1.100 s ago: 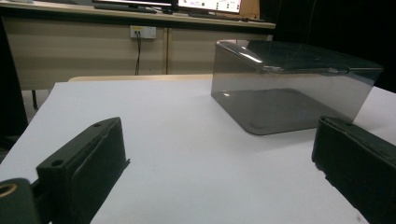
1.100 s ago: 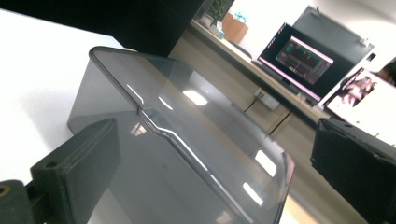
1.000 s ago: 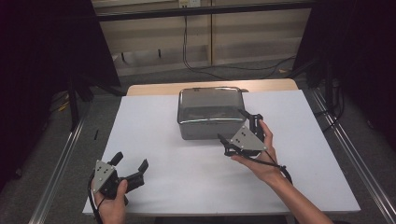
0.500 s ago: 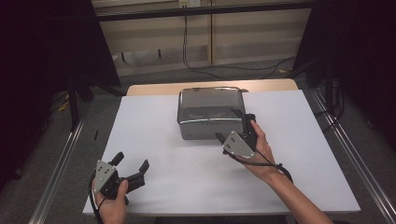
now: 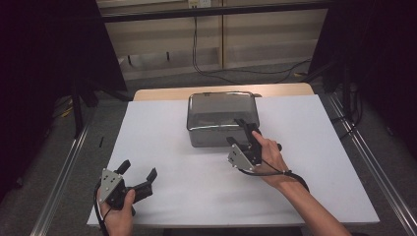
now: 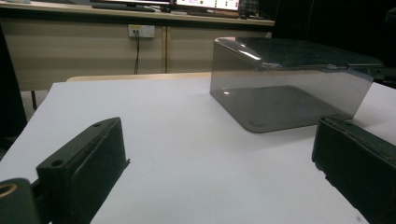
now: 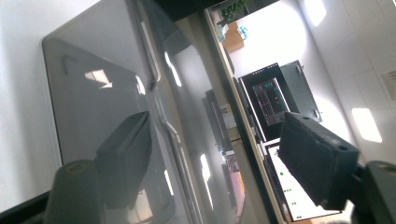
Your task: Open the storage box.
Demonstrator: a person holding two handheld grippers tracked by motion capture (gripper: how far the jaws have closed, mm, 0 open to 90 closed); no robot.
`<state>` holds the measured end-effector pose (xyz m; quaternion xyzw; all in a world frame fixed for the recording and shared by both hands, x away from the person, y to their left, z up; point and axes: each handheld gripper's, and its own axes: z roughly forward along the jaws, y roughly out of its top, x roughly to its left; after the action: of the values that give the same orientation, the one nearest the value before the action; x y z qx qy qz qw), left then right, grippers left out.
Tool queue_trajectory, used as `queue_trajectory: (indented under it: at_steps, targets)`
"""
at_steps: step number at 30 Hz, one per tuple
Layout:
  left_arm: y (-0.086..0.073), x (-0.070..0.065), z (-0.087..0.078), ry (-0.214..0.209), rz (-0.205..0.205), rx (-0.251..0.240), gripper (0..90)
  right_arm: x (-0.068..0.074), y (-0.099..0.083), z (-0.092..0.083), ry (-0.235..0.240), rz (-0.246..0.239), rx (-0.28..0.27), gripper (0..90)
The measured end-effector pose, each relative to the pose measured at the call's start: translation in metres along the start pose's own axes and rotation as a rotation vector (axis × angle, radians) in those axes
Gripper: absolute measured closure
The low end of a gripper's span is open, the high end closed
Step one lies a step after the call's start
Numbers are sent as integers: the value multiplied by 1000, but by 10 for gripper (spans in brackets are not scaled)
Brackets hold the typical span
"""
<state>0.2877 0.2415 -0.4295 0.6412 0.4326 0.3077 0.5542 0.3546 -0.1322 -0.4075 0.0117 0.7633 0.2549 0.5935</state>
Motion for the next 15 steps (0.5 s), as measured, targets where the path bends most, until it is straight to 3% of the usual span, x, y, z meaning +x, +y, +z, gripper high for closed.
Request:
queue_trajectory:
  at_steps: [2,3,5,15]
  targets:
    - [0,0,0,-1,1,-1,27,1,0,1,3,-15,3,311]
    - [0,-1,0,-6,6,0,27,4,1,3,-1,-59,13,324]
    - [0,-1,1,-8,5,-4,27,6,2,5,9,-88,11,363]
    - [0,-1,0,-10,4,-2,27,15,8,11,16,-193,34,466]
